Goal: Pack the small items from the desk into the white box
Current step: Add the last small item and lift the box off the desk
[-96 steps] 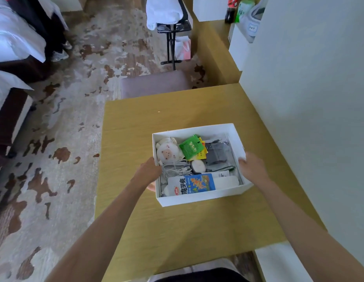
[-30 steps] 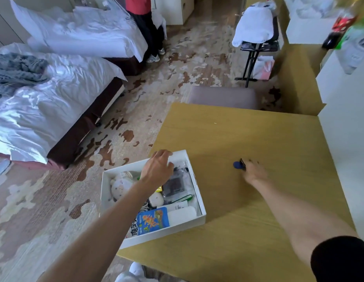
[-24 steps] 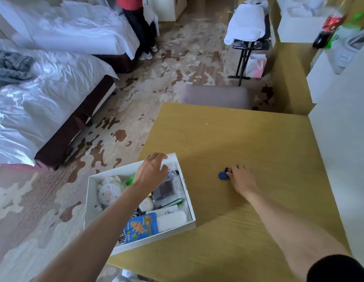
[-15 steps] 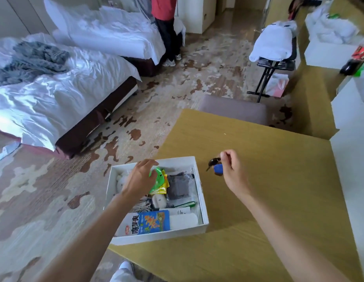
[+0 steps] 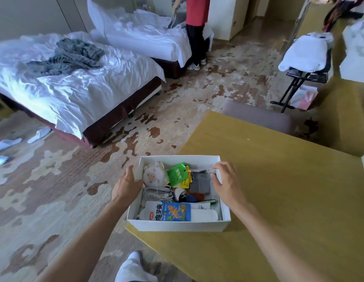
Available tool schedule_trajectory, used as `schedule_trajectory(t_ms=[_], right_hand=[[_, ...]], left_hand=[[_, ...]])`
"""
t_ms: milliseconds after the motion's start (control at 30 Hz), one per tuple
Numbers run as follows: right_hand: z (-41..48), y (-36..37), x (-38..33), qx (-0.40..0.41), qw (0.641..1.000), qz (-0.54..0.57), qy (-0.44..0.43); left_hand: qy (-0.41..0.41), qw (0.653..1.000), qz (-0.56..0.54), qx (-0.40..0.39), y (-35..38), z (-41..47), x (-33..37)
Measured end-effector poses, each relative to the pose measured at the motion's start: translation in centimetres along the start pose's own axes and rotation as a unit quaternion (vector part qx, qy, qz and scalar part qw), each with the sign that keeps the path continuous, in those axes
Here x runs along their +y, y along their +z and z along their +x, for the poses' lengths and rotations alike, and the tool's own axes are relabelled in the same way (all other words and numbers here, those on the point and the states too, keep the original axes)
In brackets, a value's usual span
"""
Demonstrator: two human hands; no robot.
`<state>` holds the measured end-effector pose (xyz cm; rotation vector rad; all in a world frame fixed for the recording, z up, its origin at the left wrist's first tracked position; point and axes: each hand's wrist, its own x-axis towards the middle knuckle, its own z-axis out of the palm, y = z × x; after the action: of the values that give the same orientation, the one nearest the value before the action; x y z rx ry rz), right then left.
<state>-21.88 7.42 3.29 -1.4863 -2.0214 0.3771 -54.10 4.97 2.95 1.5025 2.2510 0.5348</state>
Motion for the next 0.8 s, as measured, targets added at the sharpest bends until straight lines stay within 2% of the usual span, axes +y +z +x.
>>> schedule_trajectory(t_ms=[33, 67, 133, 167, 200, 333, 433, 500, 800], right_hand=[[-0.5, 0.0, 0.4, 0.020, 0.999, -0.025, 0.033], [-0.8, -0.3, 0.4, -0.012, 0.995, -0.018, 0.096], [-0.9, -0.5, 0.4, -0.145, 0.956, 0.033, 0.254], [-0.9, -0.4, 0.4, -0.201, 0.931, 0.047, 0.302], [-0.8, -0.3, 0.3, -0.223, 0.921, 0.045, 0.315], [-0.9, 0.4, -0.4, -0.153, 0.956, 0.019, 0.251], [-0.3, 1.1, -0.9, -0.146, 0.964, 0.012, 0.221], [0.8, 2.1, -2.0, -0.145, 0.971, 0.013, 0.189], [7.6, 10.0, -13.6, -0.253, 0.962, 0.034, 0.093]], left_hand=[[-0.030, 0.999, 0.018, -0.020, 0.1, 0.1, 0.0], [-0.053, 0.997, 0.042, -0.042, 0.3, 0.2, -0.1], [-0.078, 0.991, 0.082, -0.078, 0.8, 0.5, -0.2], [-0.086, 0.988, 0.087, -0.090, 1.1, 0.6, -0.3], [-0.091, 0.988, 0.083, -0.095, 1.3, 0.8, -0.3], [-0.066, 0.993, 0.077, -0.066, 1.8, 0.6, -1.1], [-0.058, 0.994, 0.083, -0.039, 1.0, 0.4, -2.7], [-0.082, 0.994, 0.072, -0.021, 0.0, 0.1, -4.5], [-0.205, 0.977, -0.008, 0.058, -7.6, -0.7, -17.0]])
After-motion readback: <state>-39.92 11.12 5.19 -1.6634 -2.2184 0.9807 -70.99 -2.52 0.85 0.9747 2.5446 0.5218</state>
